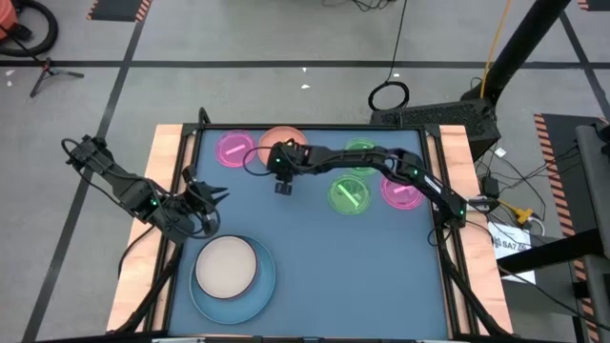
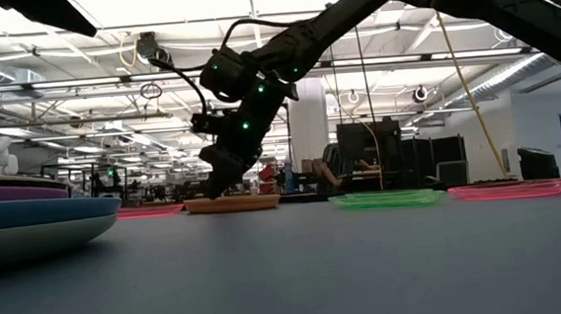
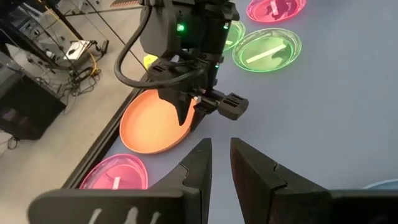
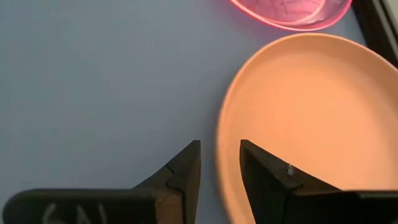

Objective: Stack plastic plates
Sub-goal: Stack the orange plate on top of the white plate

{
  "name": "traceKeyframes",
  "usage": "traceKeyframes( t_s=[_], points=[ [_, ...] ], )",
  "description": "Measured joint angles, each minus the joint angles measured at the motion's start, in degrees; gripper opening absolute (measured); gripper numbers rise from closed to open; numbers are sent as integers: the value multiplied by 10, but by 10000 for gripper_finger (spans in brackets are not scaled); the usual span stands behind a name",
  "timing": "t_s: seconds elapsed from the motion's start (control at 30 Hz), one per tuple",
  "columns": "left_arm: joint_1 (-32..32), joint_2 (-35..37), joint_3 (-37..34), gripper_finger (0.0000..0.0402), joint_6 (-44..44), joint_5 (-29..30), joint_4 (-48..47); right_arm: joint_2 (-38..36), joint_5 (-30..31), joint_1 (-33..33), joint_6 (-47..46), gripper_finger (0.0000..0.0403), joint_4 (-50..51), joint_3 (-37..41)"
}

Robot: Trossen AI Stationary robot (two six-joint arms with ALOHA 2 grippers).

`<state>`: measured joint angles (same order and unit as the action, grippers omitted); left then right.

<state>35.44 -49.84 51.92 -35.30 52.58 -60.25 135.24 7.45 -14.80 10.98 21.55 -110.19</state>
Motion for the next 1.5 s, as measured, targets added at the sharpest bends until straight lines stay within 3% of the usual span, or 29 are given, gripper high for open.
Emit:
traceKeyframes(
  t_s=[0.47, 0.73, 0.83, 0.97, 1.5],
  points=[
    [0, 0, 0, 67, -12, 0, 1, 30, 0, 0, -3, 96, -6, -1],
    [0, 0, 0, 67, -9, 0, 0, 30, 4, 4, 19, 11, -7, -1],
    [0, 0, 0, 67, -9, 0, 0, 30, 29, 12, 20, 12, -6, -1],
    [0, 0, 0, 67, -9, 0, 0, 18, 62, 36, 40, 6, 13, 0],
    [0, 0, 0, 67, -12, 4, 3, -38, 59, 211, 127, 5, 55, 0]
  ],
)
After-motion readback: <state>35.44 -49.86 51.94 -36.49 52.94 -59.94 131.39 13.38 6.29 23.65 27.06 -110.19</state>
